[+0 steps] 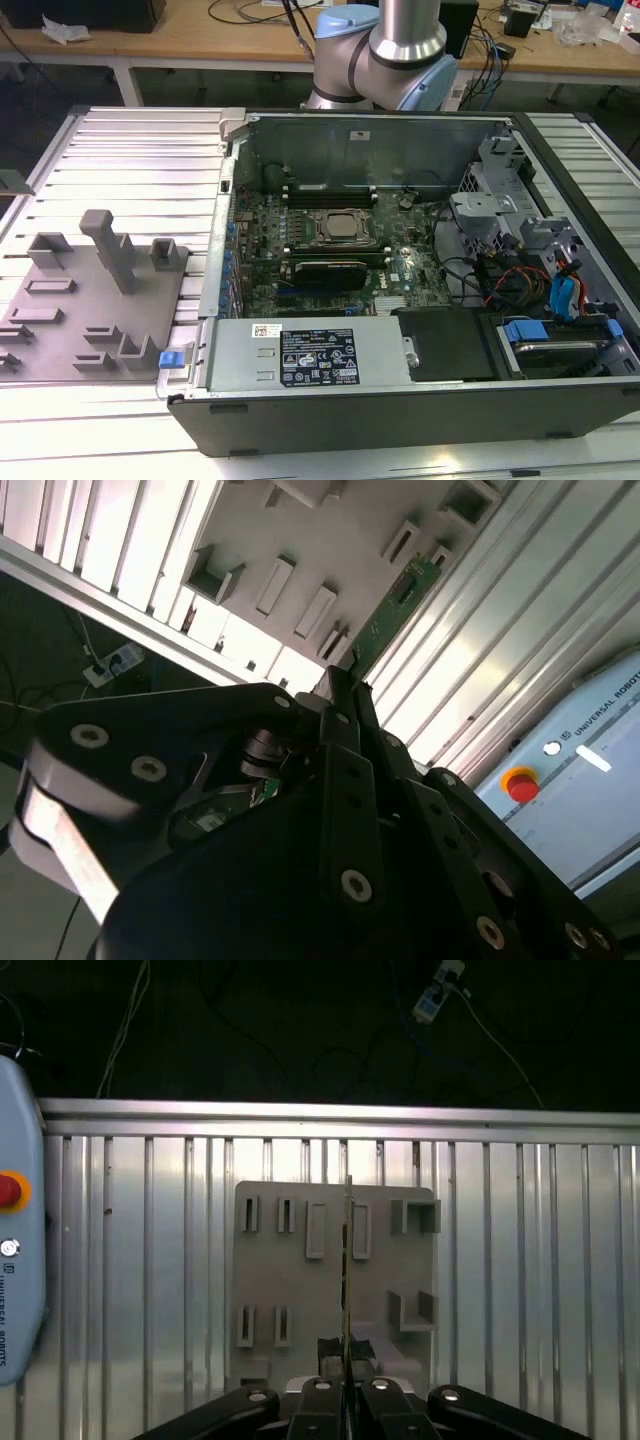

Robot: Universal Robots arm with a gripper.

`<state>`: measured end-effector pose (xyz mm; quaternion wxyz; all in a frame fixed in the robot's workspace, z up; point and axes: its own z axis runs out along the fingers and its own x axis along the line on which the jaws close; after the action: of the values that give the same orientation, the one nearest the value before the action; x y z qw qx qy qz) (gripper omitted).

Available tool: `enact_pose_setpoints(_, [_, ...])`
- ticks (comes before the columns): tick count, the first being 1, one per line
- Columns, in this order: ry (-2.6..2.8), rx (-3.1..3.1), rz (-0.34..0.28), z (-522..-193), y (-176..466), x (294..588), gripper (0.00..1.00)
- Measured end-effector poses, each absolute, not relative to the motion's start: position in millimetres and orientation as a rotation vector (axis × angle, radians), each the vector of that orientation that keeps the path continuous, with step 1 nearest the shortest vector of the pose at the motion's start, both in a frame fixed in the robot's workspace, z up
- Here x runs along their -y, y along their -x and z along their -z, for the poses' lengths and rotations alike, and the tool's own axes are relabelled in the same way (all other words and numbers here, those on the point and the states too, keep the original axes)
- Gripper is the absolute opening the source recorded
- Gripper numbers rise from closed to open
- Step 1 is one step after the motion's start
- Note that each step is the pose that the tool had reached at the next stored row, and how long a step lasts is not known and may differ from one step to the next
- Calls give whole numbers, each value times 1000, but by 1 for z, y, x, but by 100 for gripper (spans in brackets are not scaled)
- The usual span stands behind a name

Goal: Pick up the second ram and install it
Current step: 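Pick up the second ram and move it above second insertion slot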

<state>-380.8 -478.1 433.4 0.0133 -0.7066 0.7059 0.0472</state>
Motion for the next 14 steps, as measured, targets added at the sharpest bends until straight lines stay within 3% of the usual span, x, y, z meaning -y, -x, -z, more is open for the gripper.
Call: enact_pose_setpoints(14, [2206, -2204, -137, -434, 356, 478, 13])
